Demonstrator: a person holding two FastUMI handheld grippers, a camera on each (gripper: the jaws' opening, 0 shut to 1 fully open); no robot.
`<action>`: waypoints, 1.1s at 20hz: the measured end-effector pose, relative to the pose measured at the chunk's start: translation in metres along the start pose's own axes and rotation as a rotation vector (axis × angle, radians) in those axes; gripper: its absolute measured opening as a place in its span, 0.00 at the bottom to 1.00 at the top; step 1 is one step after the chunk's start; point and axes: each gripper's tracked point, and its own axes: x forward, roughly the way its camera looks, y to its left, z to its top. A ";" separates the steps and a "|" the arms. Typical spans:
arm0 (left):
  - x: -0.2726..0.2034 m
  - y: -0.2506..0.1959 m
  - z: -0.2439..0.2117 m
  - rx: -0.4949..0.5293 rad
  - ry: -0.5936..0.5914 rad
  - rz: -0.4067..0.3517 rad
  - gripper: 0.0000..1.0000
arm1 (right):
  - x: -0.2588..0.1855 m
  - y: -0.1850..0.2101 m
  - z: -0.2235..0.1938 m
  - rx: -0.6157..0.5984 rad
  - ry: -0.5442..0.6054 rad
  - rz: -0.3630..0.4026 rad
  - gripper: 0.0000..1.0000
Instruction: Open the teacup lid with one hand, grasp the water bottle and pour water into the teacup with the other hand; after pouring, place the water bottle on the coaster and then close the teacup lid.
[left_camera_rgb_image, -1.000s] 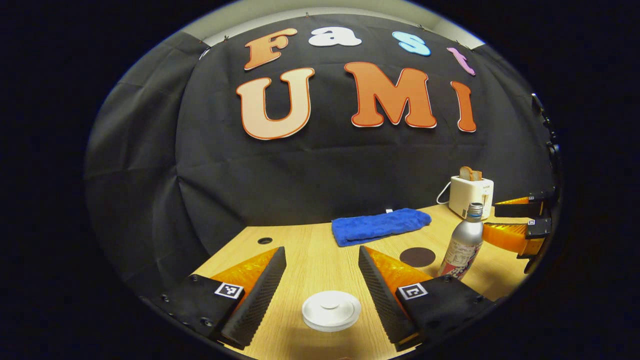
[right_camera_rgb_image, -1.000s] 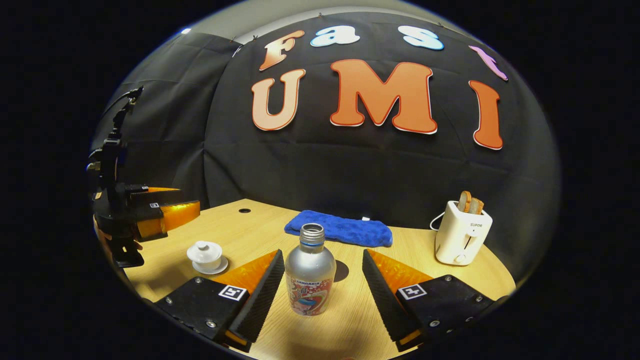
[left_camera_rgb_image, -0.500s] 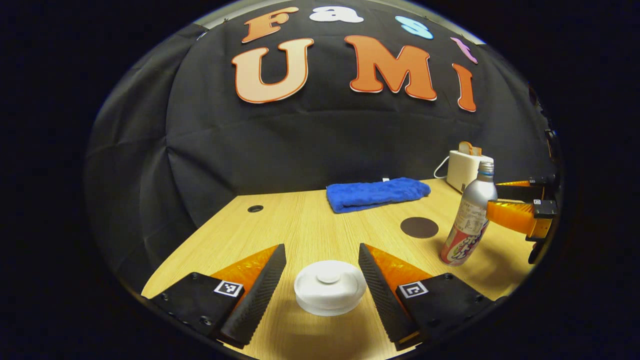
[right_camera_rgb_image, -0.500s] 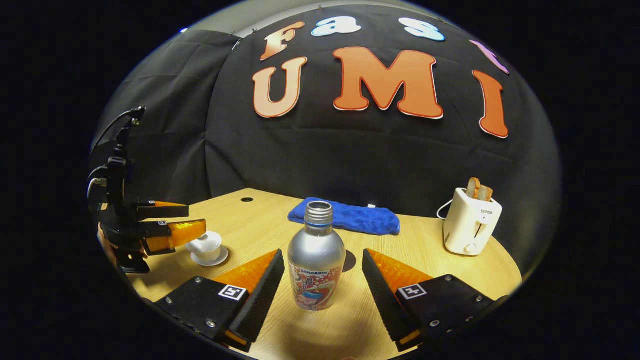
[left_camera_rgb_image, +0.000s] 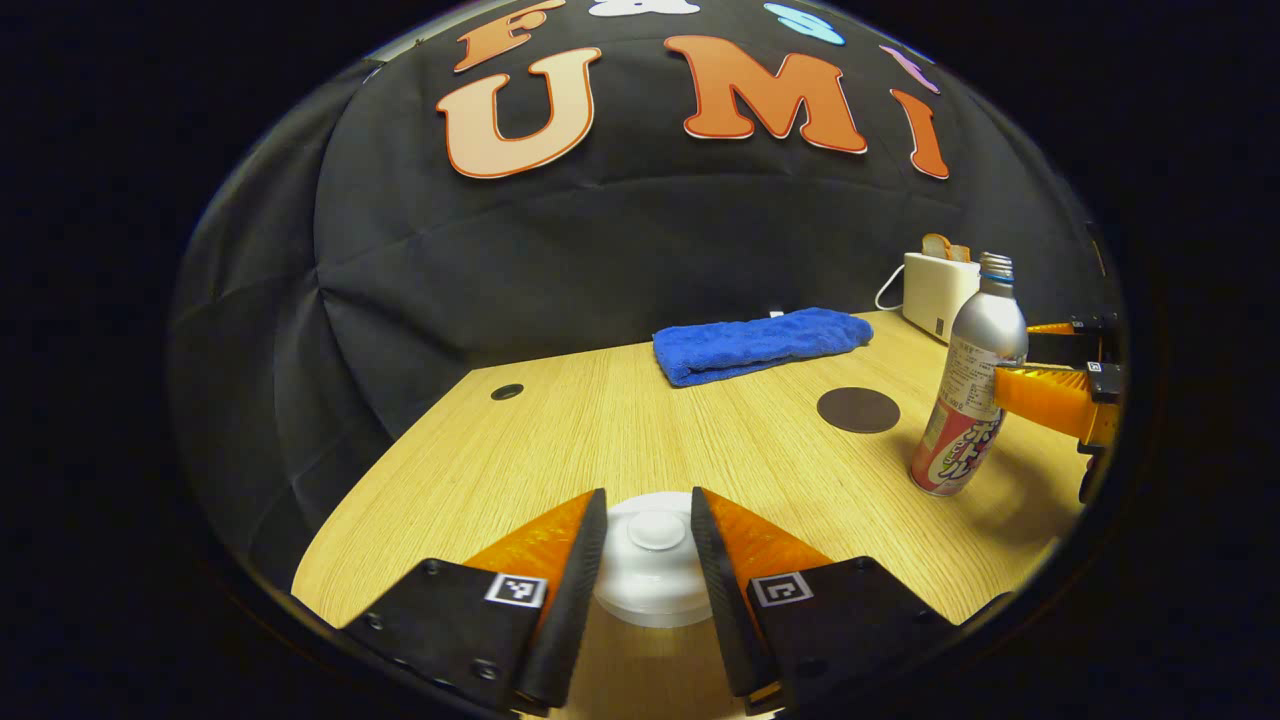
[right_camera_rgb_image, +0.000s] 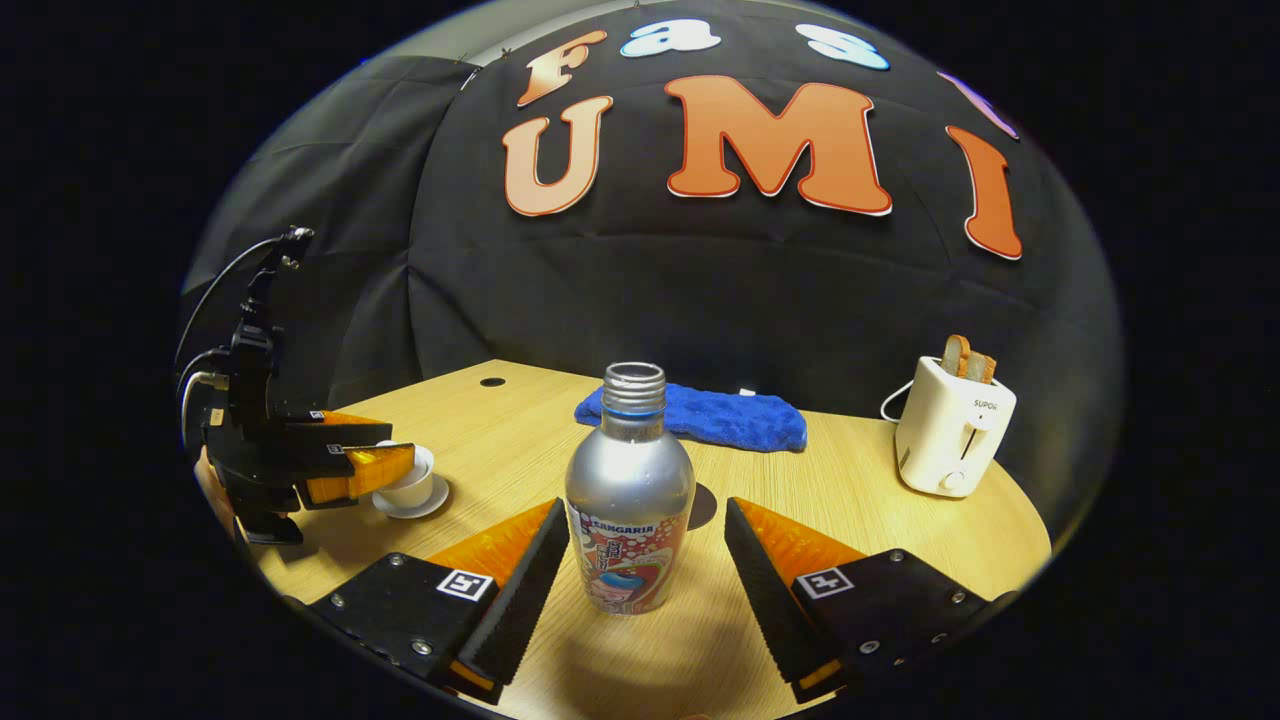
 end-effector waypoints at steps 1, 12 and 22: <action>0.002 -0.001 0.001 0.012 0.000 -0.009 0.59 | 0.001 0.002 -0.001 -0.002 0.001 0.002 0.95; 0.005 -0.004 0.006 0.006 -0.018 -0.016 0.32 | 0.007 0.003 -0.012 -0.019 0.033 0.013 0.94; -0.014 0.012 0.037 -0.012 -0.128 0.041 0.31 | 0.023 0.013 -0.036 0.018 0.128 0.036 0.94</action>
